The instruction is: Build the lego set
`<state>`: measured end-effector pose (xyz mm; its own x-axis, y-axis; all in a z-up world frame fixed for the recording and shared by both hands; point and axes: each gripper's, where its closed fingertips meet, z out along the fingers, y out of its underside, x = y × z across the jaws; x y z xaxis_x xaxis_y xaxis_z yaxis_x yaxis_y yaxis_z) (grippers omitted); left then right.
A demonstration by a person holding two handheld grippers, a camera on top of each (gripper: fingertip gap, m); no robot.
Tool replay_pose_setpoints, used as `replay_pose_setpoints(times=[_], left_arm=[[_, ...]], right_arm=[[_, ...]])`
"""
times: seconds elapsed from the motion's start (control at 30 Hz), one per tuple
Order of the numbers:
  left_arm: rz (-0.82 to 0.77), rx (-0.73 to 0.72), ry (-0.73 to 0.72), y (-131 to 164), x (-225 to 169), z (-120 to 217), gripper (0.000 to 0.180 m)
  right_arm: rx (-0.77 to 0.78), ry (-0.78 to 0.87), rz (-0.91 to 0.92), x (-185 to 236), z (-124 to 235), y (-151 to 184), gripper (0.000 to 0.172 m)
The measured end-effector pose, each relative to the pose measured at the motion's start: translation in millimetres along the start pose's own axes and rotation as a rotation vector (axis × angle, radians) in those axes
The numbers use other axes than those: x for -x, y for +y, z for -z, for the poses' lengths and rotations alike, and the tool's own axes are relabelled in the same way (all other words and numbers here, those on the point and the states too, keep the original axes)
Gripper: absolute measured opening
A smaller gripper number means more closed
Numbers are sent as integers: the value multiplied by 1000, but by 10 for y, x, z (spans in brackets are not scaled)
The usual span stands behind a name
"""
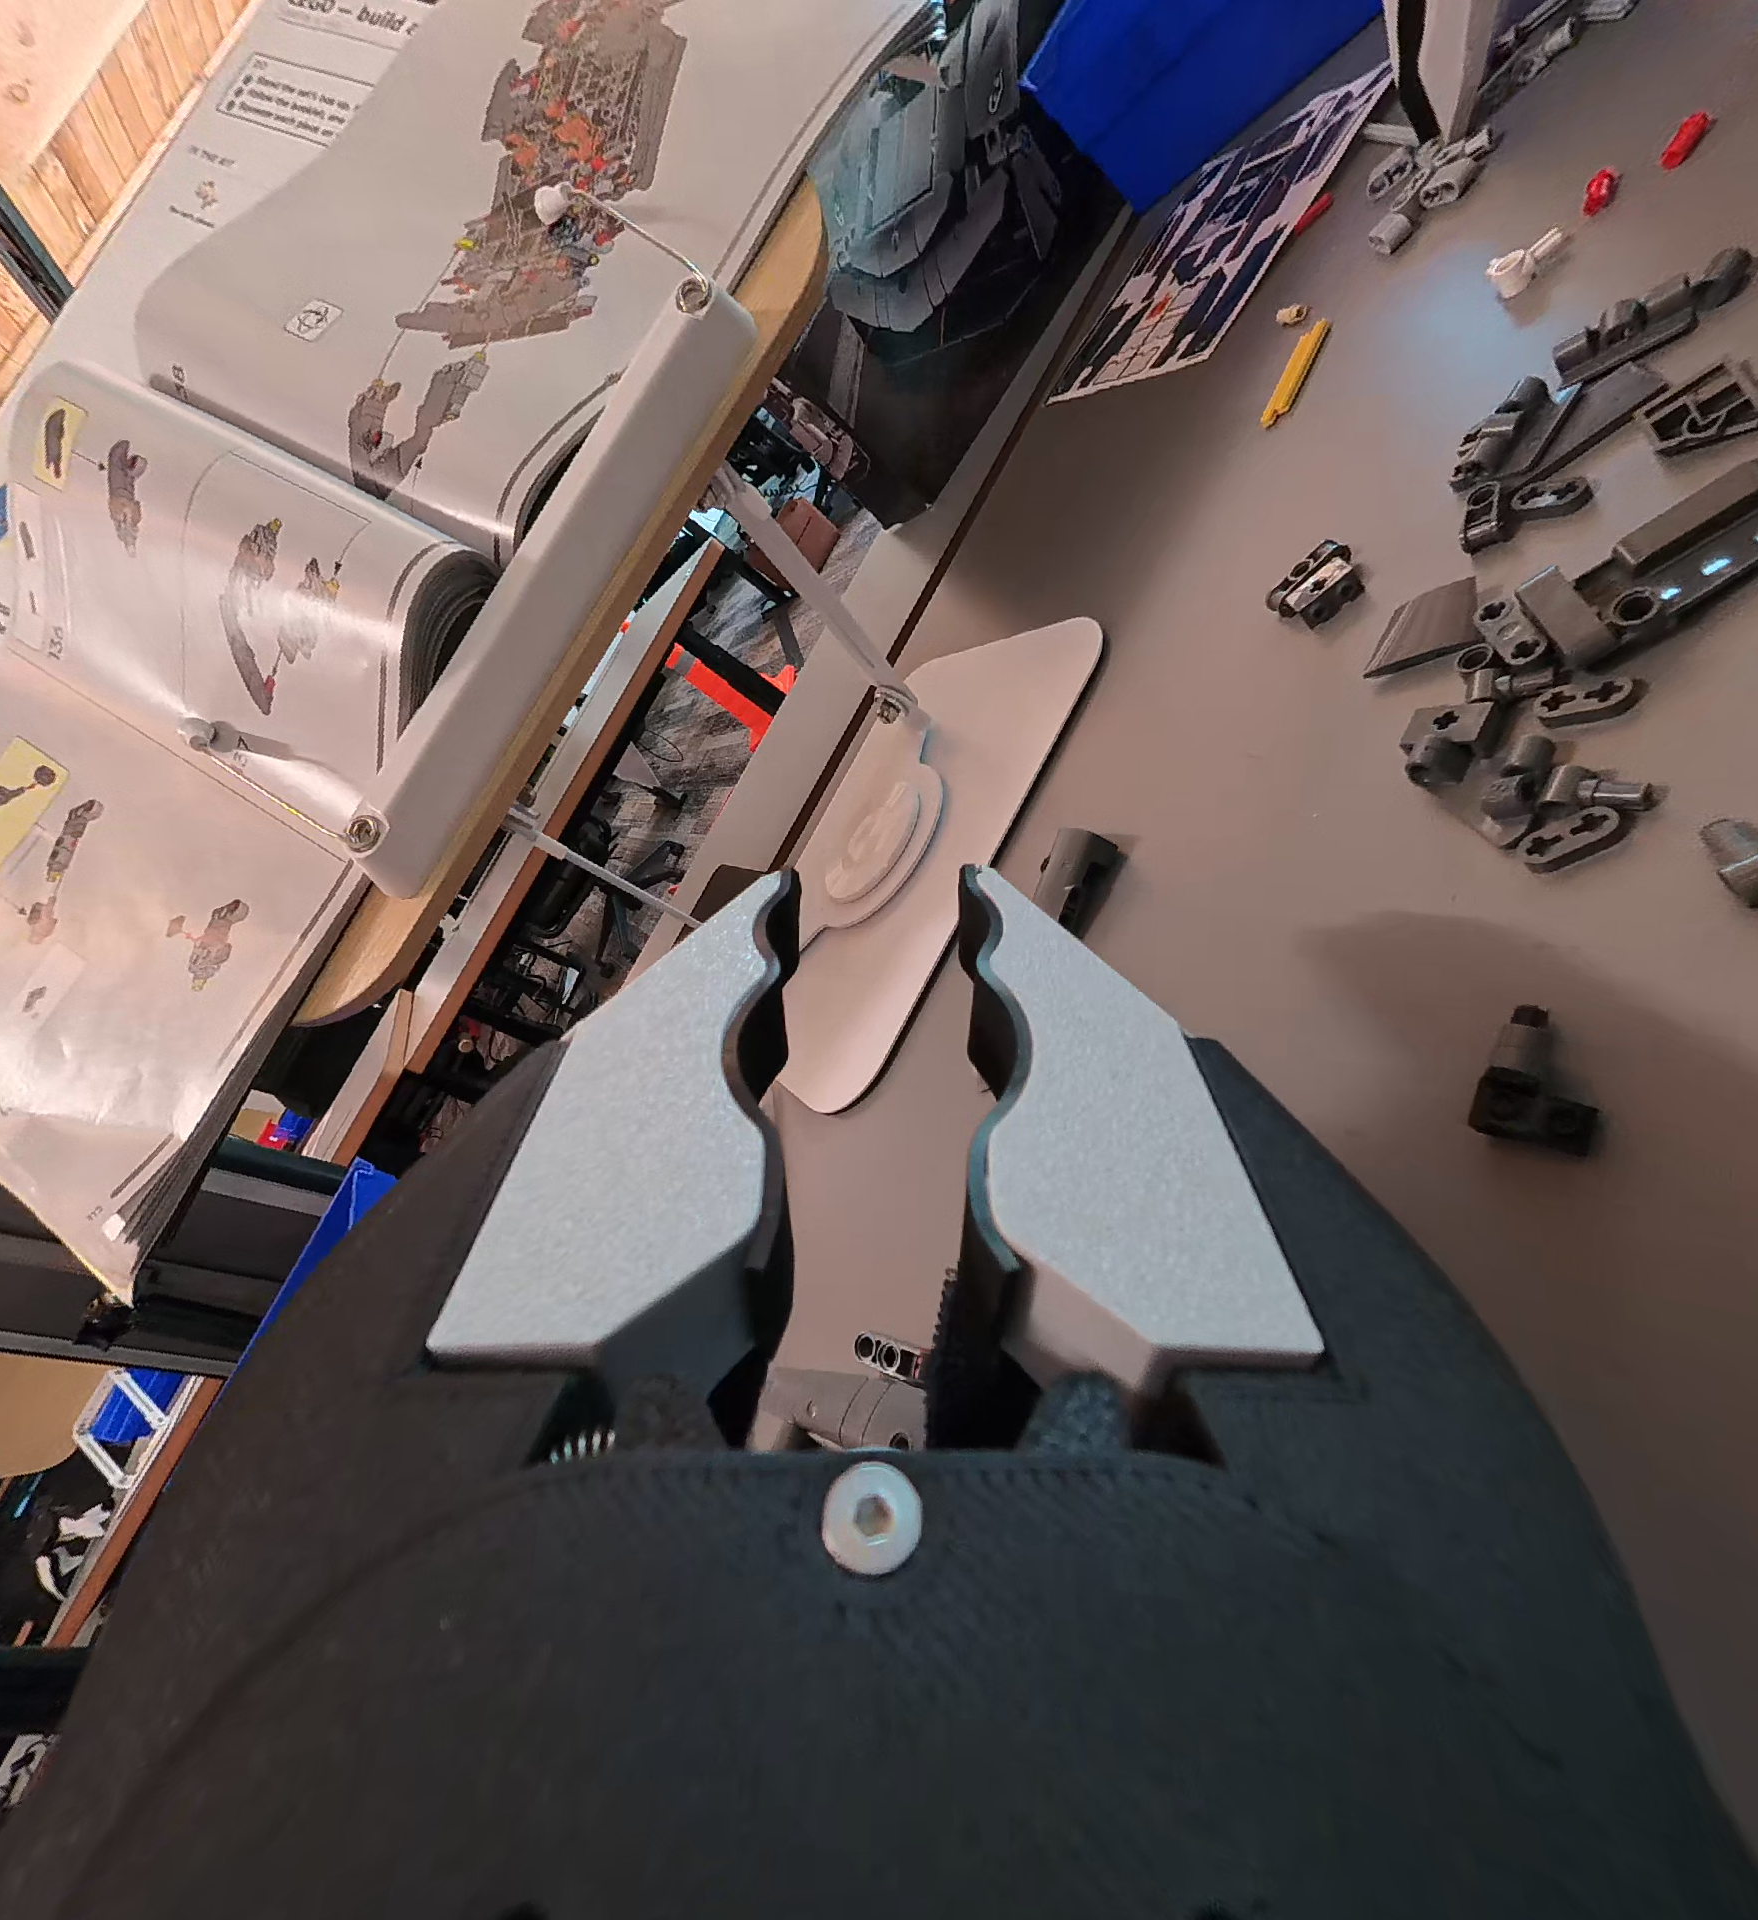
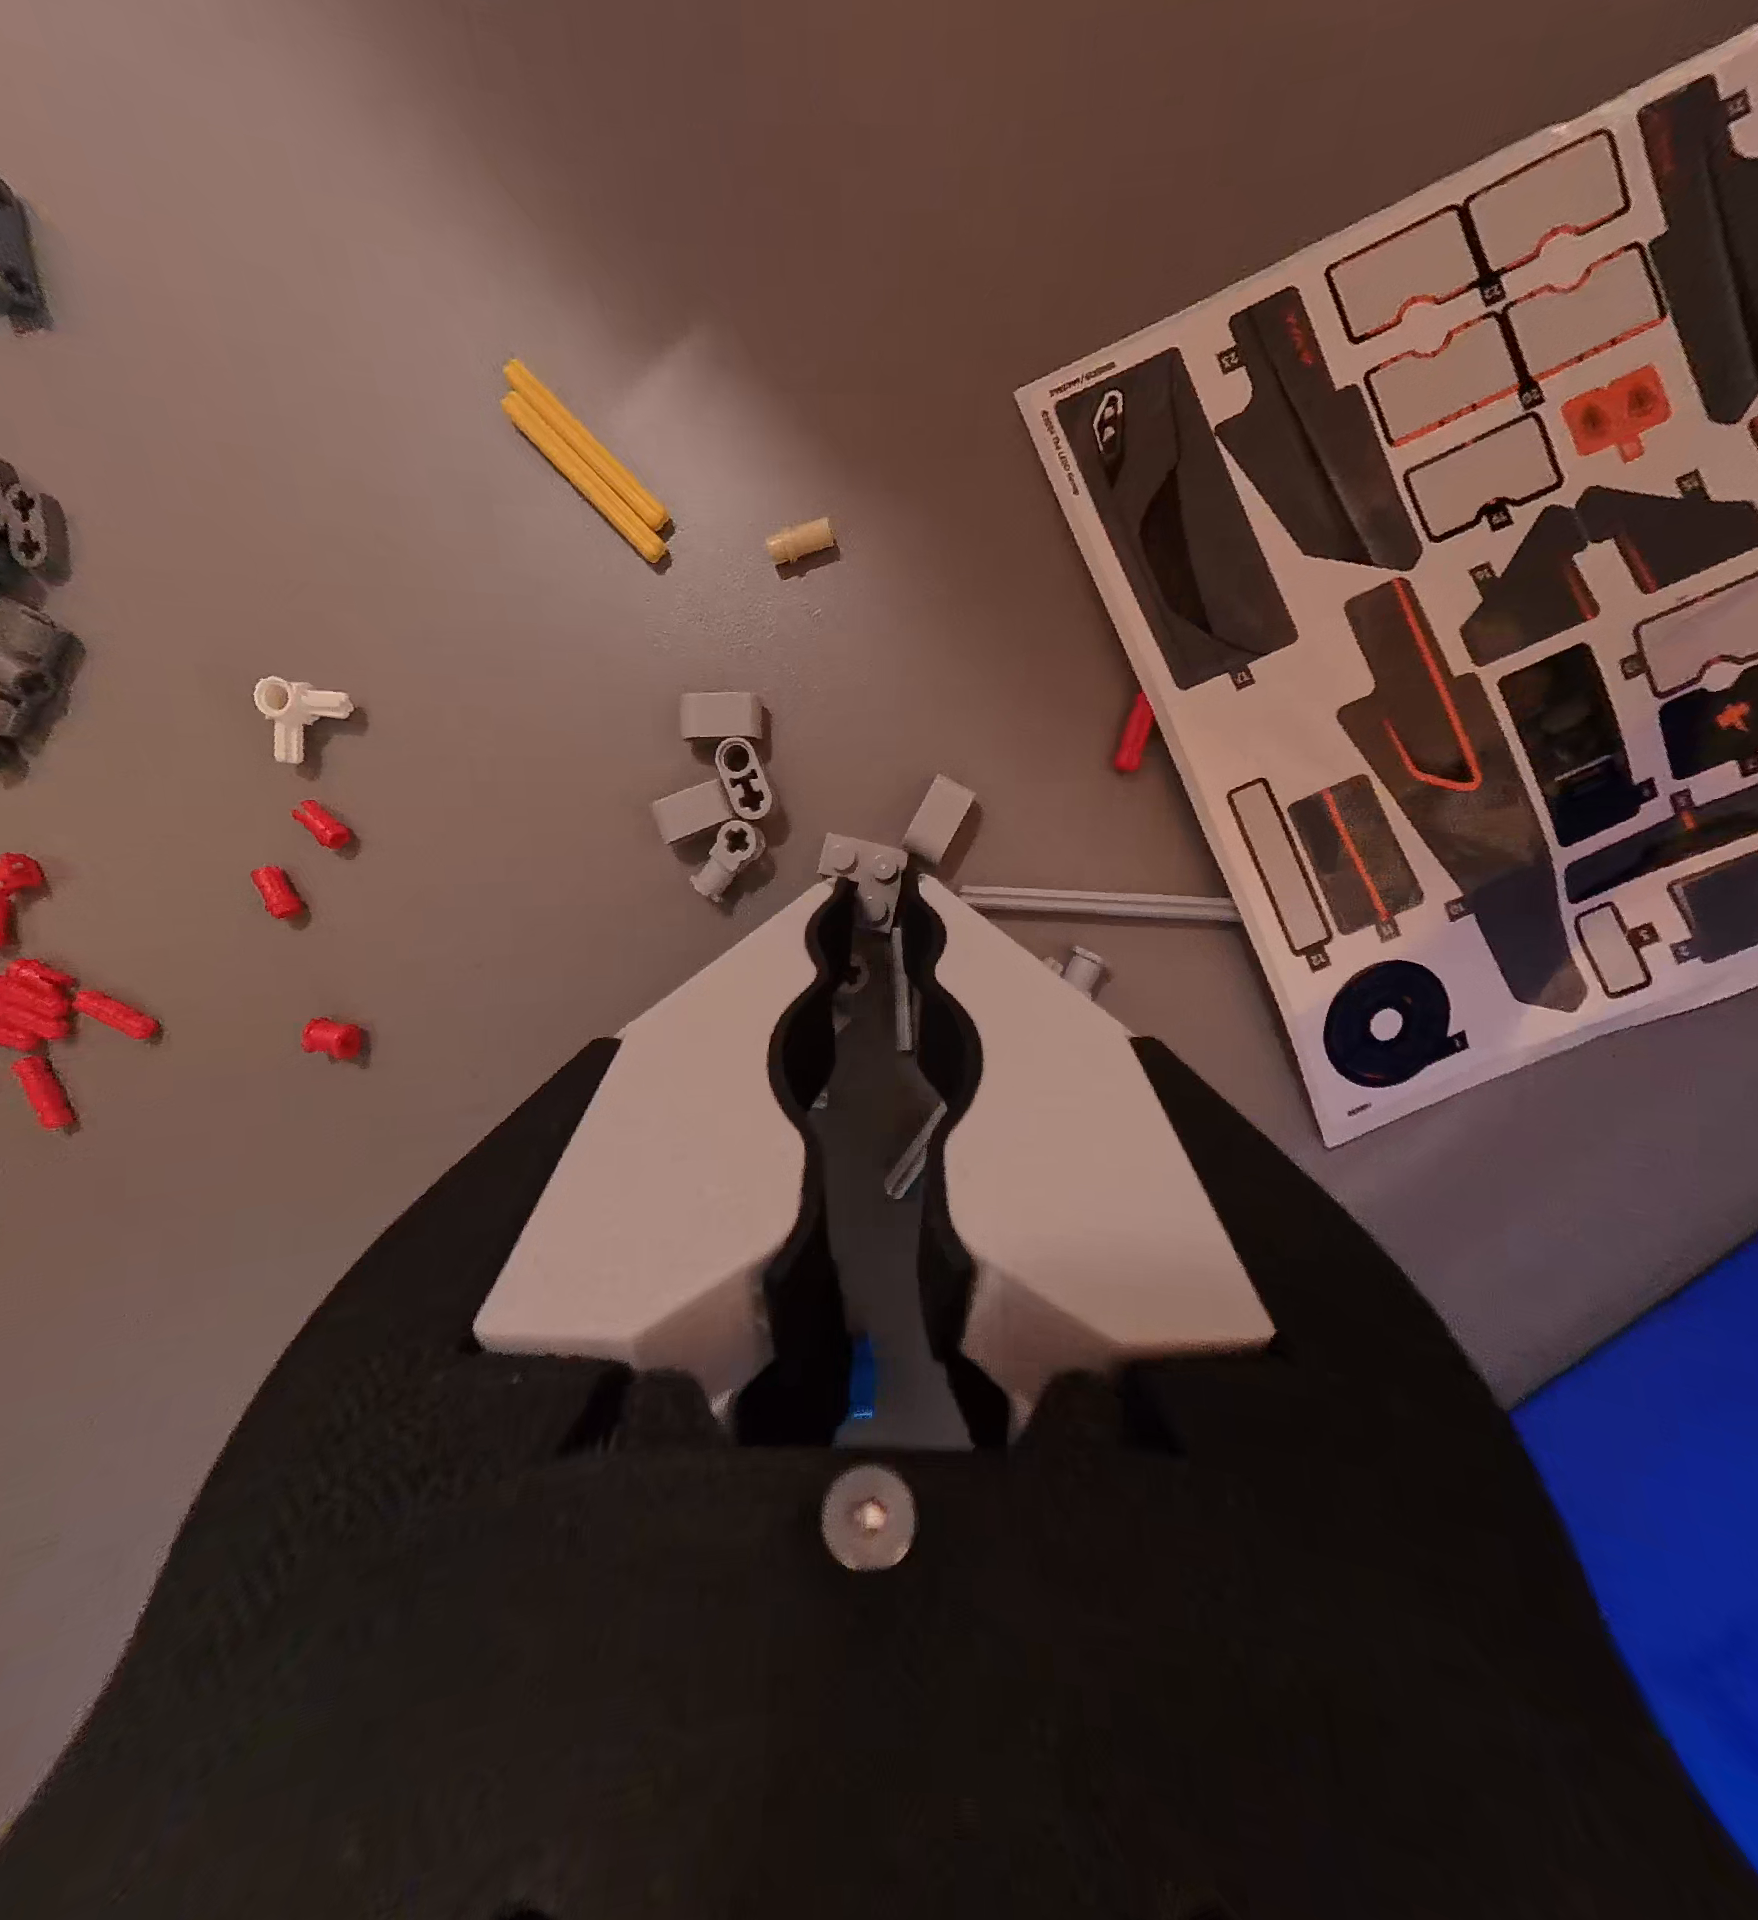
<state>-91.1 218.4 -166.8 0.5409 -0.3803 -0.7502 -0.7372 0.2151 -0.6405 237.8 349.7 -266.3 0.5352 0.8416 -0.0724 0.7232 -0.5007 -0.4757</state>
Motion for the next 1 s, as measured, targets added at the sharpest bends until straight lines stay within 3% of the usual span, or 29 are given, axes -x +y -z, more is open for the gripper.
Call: replay_pose_setpoints(times=[0.3, 0.53, 1.0], left_arm=[[0, -9, -4, -23, 14, 8, 29], [2, -6, 1, -21, 6, -15, 29], [-15, -3, 6, -40, -11, -33, 29]], right_arm=[[-33, 53, 51, -6, 20, 1, 5], [-101, 62, 85, 93, 247, -123, 5], [-196, -65, 294, 1267, 586, -476, 5]])
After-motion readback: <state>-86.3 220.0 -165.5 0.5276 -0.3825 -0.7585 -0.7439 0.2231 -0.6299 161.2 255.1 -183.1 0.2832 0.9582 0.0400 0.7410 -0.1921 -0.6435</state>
